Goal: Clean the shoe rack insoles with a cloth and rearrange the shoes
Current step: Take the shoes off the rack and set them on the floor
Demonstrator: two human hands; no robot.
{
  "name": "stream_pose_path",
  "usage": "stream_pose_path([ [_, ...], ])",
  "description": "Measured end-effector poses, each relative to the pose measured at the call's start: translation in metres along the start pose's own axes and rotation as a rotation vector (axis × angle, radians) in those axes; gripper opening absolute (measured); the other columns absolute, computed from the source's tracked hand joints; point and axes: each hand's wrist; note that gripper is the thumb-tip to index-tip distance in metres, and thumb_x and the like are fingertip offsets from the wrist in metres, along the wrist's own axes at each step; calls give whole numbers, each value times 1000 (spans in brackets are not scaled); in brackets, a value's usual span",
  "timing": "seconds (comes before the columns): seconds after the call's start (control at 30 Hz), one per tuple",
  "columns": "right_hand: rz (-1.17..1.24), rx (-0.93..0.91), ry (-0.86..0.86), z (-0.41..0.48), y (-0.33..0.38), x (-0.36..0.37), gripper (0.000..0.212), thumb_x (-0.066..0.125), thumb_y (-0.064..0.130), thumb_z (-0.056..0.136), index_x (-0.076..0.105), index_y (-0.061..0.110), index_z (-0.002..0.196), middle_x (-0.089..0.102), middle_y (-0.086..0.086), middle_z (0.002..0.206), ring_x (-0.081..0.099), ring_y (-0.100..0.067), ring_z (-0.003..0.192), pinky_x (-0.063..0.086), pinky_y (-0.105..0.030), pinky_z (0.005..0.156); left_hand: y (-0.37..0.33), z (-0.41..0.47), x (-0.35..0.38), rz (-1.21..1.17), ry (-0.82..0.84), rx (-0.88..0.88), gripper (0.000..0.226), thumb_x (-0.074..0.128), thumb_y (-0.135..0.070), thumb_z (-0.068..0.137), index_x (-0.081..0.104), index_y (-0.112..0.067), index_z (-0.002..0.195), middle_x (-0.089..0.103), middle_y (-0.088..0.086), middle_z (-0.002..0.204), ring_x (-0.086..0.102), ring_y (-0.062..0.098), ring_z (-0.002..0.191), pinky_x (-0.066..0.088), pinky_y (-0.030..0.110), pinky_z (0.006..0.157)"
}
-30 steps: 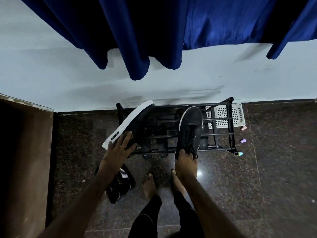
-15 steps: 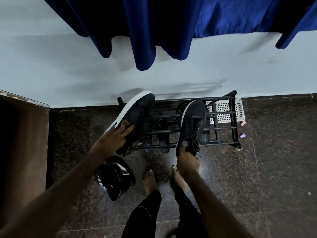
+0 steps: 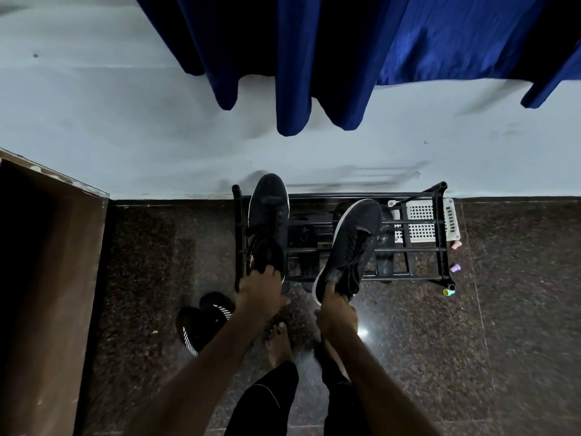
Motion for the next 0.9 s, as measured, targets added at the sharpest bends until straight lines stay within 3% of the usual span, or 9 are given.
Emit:
stream_pose_path([
  [0.13,-79,-39,-22,3,-1,-7,51,50,6,92,30,10,139,65,-15,116,64,-35,104,51,-43,78,-2,7,0,-224,-102,-79,30,46,-36,101,55,-12,116,66,12,113,64,33,103,48,38,79],
  [0.23,23,-57,-50,-9,1,-17,51,48,0,88,32,13,135,65,-16,110,65,-38,100,51,-45,73,5,-1,-6,-361,-172,-105,24,49,-29,100,60,-9,108,67,16,106,63,37,101,47,39,78],
  [0.4,160,-179,-151,-53,6,-64,38,51,-2,81,43,8,116,65,-20,98,63,-41,92,41,-36,63,26,-35,-30,-802,-182,-155,38,56,-25,99,57,-2,130,62,20,126,57,37,119,47,41,97],
  [0.53,97,-364,-92,-90,22,-106,22,53,1,84,48,5,104,65,-19,93,63,-41,86,44,-37,61,35,-82,-51,-885,-143,-150,51,57,-25,99,46,3,140,51,23,141,49,37,130,40,48,107],
  [0.77,-95,-600,96,-143,38,-130,25,56,13,88,52,5,112,60,-20,104,60,-40,93,53,-44,75,22,-196,-82,-701,-149,-216,48,56,-28,100,48,-7,142,64,16,127,64,33,110,48,33,83],
  [0.87,-141,-642,123,-169,34,-132,27,57,13,89,53,7,115,60,-17,109,60,-38,98,53,-46,82,20,-248,-65,-697,-191,-233,36,52,-30,101,57,-6,128,70,12,104,70,27,86,45,26,63],
  [0.9,-177,-659,134,-178,33,-130,30,58,14,89,54,7,118,60,-17,113,60,-38,101,53,-46,84,21,-264,-55,-697,-186,-253,35,52,-33,101,58,-8,126,70,8,100,71,22,80,45,25,63],
])
Point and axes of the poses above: each hand's wrist, its own z-axis towards the middle knuckle, its own x-axis out of the palm, y = z × x
